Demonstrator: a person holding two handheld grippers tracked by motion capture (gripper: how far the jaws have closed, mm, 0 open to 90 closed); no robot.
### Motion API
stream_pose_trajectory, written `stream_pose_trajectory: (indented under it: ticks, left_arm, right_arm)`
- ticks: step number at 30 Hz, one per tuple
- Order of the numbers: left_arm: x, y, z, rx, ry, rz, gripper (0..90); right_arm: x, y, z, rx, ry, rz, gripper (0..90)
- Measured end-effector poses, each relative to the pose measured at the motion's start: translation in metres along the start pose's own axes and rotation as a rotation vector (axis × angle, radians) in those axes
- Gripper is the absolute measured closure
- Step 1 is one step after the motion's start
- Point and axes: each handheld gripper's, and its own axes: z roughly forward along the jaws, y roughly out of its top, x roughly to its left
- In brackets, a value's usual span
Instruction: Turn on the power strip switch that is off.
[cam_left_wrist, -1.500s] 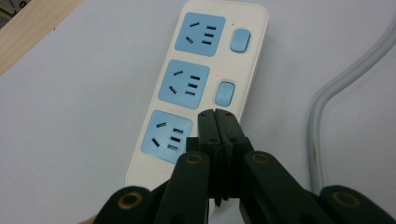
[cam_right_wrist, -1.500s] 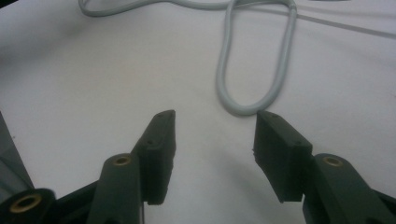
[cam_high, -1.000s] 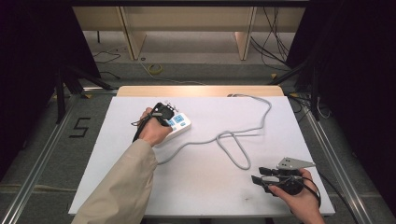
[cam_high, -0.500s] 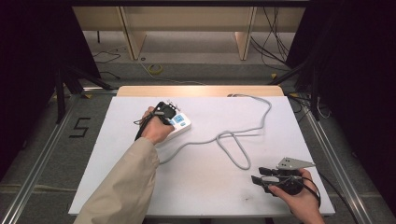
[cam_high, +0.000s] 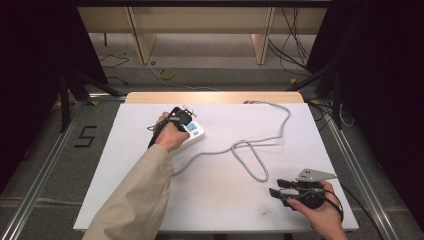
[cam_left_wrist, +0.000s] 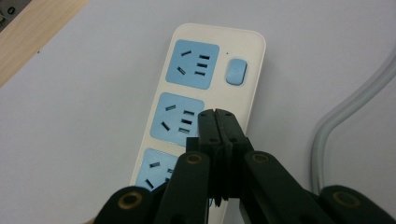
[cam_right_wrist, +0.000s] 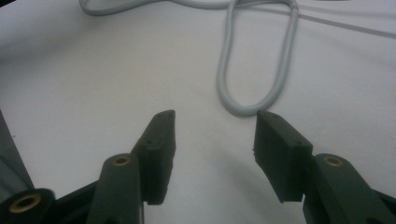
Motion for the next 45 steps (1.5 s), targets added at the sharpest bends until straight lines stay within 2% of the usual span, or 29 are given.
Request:
stream_pose_trajectory:
  ticks: [7,10,21,33,45]
  left_arm:
    - [0.000,0.002,0.005,-0.001,-0.003,-0.004,89.8]
    - [0.001,0.003,0.007,-0.002,-0.010,0.013,89.8]
    - [0.000,0.006,0.012,-0.025,-0.005,-0.004,89.8]
    - [-0.001,0.010,0.016,-0.029,0.000,-0.004,89.8]
    - [-0.006,0.020,0.017,-0.046,-0.005,0.019,89.8]
  right_arm:
    - [0.000,0.000,0.000,0.002,0.000,-0.001,49.5]
    - [0.000,0.000,0.000,0.001,0.000,-0.001,49.5]
    - [0.000,0.000,0.000,0.003,0.001,0.000,49.4]
    - [0.000,0.000,0.000,0.003,0.003,0.000,49.5]
    - [0.000,0.000,0.000,0.001,0.001,-0.002,49.5]
